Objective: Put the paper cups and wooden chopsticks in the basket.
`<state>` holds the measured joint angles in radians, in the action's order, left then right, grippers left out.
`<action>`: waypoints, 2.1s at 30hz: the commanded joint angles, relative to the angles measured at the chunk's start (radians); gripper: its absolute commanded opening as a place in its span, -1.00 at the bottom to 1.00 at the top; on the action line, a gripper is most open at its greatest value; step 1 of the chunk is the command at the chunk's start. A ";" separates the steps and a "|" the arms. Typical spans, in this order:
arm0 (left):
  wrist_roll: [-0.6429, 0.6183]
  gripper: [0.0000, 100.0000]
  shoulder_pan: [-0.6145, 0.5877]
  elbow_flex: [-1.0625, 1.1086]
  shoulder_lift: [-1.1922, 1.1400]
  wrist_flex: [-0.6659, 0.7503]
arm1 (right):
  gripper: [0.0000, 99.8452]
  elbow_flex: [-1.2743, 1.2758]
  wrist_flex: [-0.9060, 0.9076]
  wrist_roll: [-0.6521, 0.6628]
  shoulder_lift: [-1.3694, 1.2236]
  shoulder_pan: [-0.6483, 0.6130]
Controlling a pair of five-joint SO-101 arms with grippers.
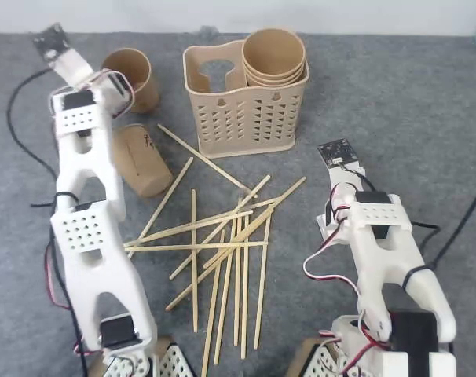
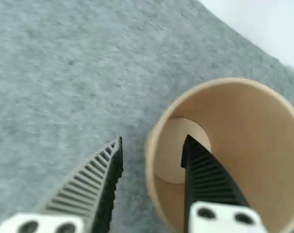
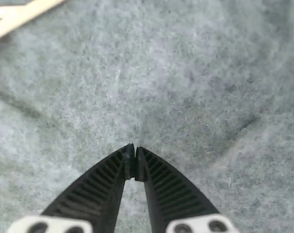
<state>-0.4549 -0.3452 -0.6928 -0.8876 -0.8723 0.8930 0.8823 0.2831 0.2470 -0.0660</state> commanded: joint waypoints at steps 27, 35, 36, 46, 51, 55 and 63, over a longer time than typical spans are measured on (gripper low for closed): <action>-0.157 -0.98 0.032 -0.931 0.026 -0.891 | -0.98 -0.006 -0.013 0.014 0.005 -0.005; -0.153 -0.98 -0.017 -0.733 0.158 -0.893 | -0.98 -0.006 -0.012 0.014 0.005 -0.005; -0.153 -0.98 -0.017 -0.631 0.203 -0.893 | -0.98 -0.006 -0.013 0.014 0.005 -0.005; -0.153 -0.98 0.117 0.163 0.717 -0.674 | -0.98 -0.006 -0.013 0.014 0.005 -0.005; -0.150 -0.98 0.157 0.288 0.898 -0.615 | -0.98 -0.006 -0.010 0.014 0.005 -0.005; -0.152 -0.98 0.173 0.291 1.016 -0.609 | -0.98 -0.006 -0.010 0.014 0.005 -0.005; -0.157 -0.98 0.278 0.292 1.257 -0.526 | -0.98 -0.006 -0.008 0.012 0.005 -0.005</action>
<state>-0.6022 -0.1442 -0.3951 0.2217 -1.4538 0.8930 0.8823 0.2831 0.2470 -0.0675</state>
